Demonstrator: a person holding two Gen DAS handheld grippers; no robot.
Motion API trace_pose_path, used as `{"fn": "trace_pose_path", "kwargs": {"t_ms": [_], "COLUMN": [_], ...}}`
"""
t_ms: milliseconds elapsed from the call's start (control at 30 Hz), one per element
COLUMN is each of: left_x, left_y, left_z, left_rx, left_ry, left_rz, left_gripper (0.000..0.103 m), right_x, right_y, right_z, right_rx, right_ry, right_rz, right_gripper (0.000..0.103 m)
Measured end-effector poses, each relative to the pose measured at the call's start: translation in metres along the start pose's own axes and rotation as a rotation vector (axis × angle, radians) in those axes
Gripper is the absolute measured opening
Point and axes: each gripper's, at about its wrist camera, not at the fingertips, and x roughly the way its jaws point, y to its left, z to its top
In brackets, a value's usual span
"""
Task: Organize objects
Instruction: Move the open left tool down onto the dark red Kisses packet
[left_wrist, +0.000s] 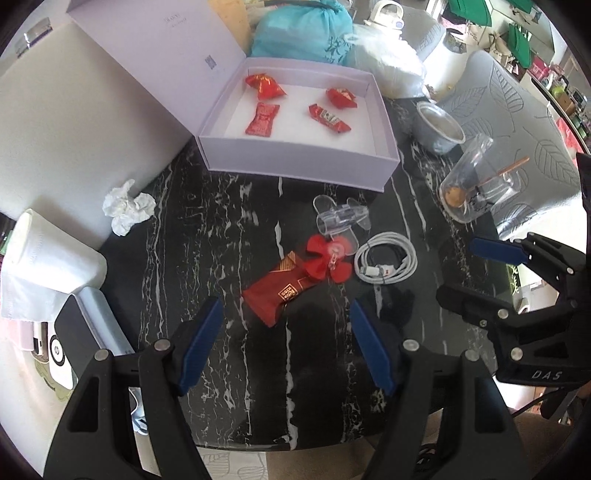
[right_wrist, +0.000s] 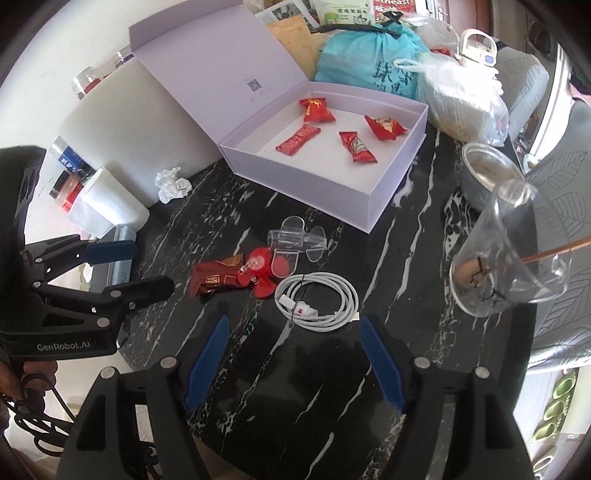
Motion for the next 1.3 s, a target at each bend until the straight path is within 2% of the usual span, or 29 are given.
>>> {"fn": "trace_pose_path", "kwargs": {"t_ms": [167,367,533,600,800,1033,1200,1300], "left_x": [0.023,0.047,0.064,0.069,0.075,0.088,0.095,0.095], "left_y": [0.006,0.012,0.011,0.01,0.01,0.019,0.021,0.021], "left_z": [-0.005,-0.007,-0.006,-0.005,0.0,0.005,0.004,0.004], "left_rx": [0.023,0.056,0.125,0.157,0.214,0.212,0.234,0.25], "left_ry": [0.032,0.062,0.089,0.097,0.09,0.119,0.128,0.106], "left_rz": [-0.027,-0.045,-0.076,-0.076,-0.084,-0.121,-0.14,-0.142], "left_gripper": [0.07,0.07,0.07,0.07,0.07,0.07,0.07,0.07], "right_x": [0.023,0.046,0.057,0.059,0.071,0.086,0.095,0.097], "right_y": [-0.006,-0.01,-0.005,-0.005,-0.004,0.002,0.007,0.008], "right_z": [-0.009,-0.014,-0.013,-0.012,-0.008,-0.005,-0.001,0.001], "right_rx": [0.012,0.017,-0.016,-0.008,-0.01,-0.04,-0.069,-0.061], "right_ry": [-0.001,0.01,-0.016,-0.03,-0.017,0.005,0.027,0.039], "right_rz": [-0.022,-0.047,-0.102,-0.096,-0.099,-0.129,-0.197,-0.212], "right_gripper": [0.076,0.083,0.083,0.083,0.083,0.083,0.083,0.083]}}
